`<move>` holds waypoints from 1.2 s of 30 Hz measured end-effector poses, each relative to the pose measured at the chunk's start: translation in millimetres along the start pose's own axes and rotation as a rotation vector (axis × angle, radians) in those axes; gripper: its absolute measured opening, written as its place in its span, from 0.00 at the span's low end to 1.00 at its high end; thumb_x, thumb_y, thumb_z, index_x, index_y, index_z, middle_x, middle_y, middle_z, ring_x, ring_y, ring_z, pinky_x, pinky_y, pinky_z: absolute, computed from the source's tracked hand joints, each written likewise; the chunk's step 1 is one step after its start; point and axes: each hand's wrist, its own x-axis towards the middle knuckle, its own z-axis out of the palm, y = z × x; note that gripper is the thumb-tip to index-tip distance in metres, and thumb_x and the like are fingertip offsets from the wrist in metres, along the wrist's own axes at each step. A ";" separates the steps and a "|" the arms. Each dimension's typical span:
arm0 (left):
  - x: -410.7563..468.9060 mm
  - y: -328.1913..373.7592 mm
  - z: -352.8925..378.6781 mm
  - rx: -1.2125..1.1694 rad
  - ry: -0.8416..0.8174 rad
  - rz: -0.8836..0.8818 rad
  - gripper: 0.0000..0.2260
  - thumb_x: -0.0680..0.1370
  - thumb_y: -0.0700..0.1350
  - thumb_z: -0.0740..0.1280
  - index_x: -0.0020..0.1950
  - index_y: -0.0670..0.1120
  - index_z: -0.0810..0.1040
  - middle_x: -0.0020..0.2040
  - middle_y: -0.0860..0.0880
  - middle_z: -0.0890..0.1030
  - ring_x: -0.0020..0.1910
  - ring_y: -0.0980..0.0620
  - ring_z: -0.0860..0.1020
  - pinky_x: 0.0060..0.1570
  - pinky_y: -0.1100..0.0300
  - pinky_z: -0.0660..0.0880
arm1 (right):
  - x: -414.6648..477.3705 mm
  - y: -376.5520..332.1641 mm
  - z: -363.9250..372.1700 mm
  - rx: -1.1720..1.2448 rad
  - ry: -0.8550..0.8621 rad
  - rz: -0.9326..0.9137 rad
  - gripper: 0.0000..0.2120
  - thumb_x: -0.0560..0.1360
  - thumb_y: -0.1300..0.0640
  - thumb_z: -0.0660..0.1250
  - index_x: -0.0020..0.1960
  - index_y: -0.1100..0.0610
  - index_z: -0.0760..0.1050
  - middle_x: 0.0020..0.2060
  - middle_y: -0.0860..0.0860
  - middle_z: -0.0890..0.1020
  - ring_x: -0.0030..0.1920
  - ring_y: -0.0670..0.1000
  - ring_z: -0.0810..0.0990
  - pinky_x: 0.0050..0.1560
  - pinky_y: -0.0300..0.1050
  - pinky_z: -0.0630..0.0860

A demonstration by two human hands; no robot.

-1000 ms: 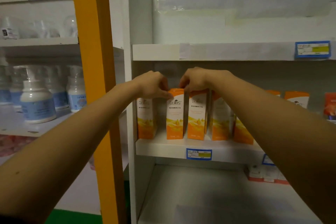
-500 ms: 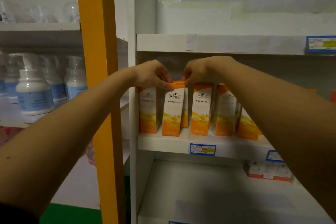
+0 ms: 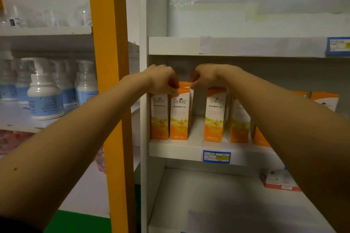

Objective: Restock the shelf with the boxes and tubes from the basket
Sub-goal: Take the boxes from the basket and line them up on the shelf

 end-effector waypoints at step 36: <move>83.0 51.3 4.0 -0.208 -0.165 0.068 0.16 0.79 0.49 0.60 0.66 0.50 0.73 0.67 0.50 0.75 0.65 0.49 0.72 0.68 0.52 0.66 | -56.0 82.2 -12.3 0.079 0.123 -0.064 0.14 0.78 0.55 0.60 0.62 0.54 0.75 0.59 0.53 0.78 0.51 0.47 0.72 0.50 0.41 0.68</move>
